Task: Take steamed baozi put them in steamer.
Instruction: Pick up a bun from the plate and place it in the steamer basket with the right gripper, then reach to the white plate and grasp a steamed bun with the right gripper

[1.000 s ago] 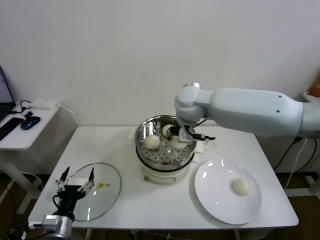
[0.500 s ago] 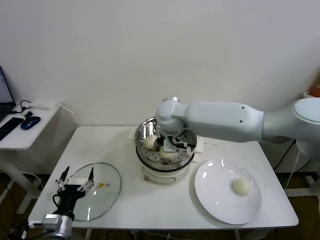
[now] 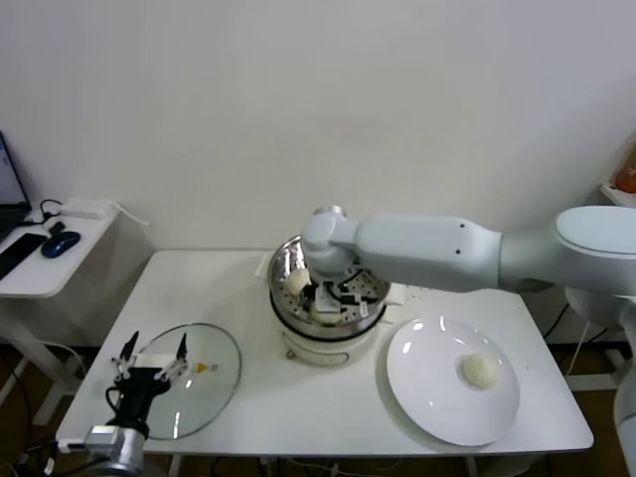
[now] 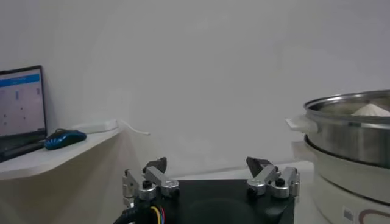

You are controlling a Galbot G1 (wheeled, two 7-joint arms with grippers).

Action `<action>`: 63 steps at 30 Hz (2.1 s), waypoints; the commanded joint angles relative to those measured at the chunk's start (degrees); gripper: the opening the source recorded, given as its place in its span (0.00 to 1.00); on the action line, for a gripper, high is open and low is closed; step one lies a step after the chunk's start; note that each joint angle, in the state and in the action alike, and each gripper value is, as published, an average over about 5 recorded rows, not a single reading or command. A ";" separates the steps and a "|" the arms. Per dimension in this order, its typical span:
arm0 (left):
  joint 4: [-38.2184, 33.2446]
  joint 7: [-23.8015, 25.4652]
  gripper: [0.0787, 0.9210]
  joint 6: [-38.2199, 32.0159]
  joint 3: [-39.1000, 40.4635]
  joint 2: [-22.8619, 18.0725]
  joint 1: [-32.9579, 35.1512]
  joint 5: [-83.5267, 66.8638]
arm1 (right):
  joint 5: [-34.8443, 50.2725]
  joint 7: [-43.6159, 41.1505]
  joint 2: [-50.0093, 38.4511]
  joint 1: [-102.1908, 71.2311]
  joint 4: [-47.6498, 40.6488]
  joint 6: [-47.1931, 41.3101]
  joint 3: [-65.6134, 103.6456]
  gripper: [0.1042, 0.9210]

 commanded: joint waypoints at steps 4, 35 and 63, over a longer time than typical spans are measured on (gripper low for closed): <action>0.12 0.04 0.88 0.00 0.03 -0.05 -0.05 0.02 | 0.40 0.45 0.92 -1.18 -1.13 0.08 0.38 0.77; -0.64 -0.17 0.88 0.14 0.74 -0.01 0.06 0.52 | 22.69 -0.60 -21.53 17.81 4.20 -6.82 -4.71 0.88; -1.84 4.32 0.88 -4.65 1.83 1.34 2.11 -2.67 | 25.07 6.32 -53.02 -27.76 2.17 -32.08 19.51 0.88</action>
